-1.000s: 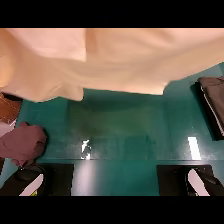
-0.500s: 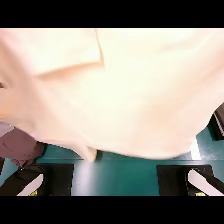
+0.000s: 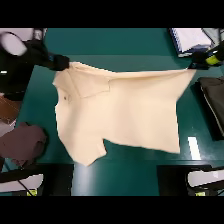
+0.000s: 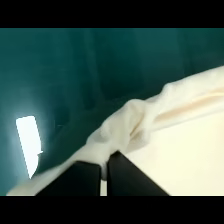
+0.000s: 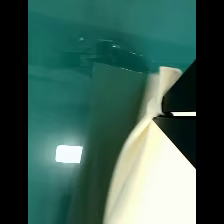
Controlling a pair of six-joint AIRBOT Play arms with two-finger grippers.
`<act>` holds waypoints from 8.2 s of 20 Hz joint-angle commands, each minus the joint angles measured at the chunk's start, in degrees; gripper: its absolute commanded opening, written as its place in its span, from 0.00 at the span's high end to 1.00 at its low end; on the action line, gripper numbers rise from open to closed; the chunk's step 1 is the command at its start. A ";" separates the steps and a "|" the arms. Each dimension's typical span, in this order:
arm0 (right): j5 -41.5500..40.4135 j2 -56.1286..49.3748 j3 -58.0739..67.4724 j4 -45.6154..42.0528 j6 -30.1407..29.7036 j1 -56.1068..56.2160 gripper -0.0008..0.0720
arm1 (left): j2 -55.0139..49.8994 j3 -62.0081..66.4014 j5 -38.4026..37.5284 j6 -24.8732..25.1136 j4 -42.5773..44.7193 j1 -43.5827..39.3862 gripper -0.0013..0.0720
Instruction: Fold the shirts.
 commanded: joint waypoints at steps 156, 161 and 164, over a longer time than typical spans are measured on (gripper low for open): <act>-22.36 -2.82 1.84 35.30 -7.26 43.91 0.96 | 6.84 7.76 0.76 2.40 -7.65 3.89 0.95; -22.05 -12.68 6.49 34.45 -10.71 51.56 0.25 | 14.43 7.69 -2.27 2.45 -5.90 10.67 0.95; -15.21 -10.10 0.31 31.06 -10.69 46.38 0.26 | 14.67 7.69 -5.20 2.43 -6.36 10.75 0.95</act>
